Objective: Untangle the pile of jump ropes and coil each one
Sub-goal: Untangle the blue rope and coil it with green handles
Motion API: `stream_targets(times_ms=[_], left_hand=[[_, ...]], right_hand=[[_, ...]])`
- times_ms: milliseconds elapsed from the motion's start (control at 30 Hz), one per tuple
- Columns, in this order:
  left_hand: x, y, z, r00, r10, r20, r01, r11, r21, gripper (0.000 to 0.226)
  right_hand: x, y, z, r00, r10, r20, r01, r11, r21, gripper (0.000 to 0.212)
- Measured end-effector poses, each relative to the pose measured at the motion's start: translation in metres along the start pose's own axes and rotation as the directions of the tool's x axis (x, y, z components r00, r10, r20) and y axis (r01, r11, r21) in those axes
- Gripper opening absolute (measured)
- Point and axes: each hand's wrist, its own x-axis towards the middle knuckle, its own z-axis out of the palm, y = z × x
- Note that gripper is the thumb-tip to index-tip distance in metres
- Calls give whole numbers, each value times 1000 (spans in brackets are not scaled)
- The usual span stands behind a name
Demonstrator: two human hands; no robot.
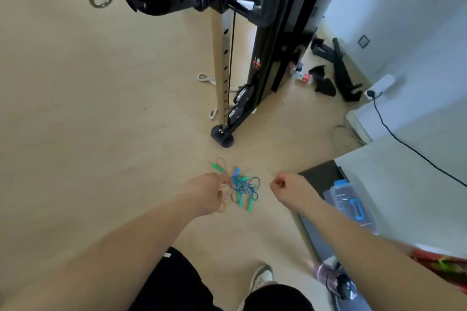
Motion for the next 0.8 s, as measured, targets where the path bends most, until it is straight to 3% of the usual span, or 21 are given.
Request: stream_targets(times_ms=[133,300,633,800], left_hand=[[38,-59,5,998,14,63,-22,991,133,43],[105,-127,52,995,41,90,-56,984,169,39],[314,-227,282,976,194,99,-208,966,154,43],[380,-263,354,965,246,88,-258,954,156,41]], right_hand=[[38,-15,53,995,101,-12,-101,994,51,22],[106,-8,134,985,173,27,-175,981,87,25],[305,108,379,947,315,67,-322,923,212,18],[371,149,472,902,428,53,-420,846,328,22]])
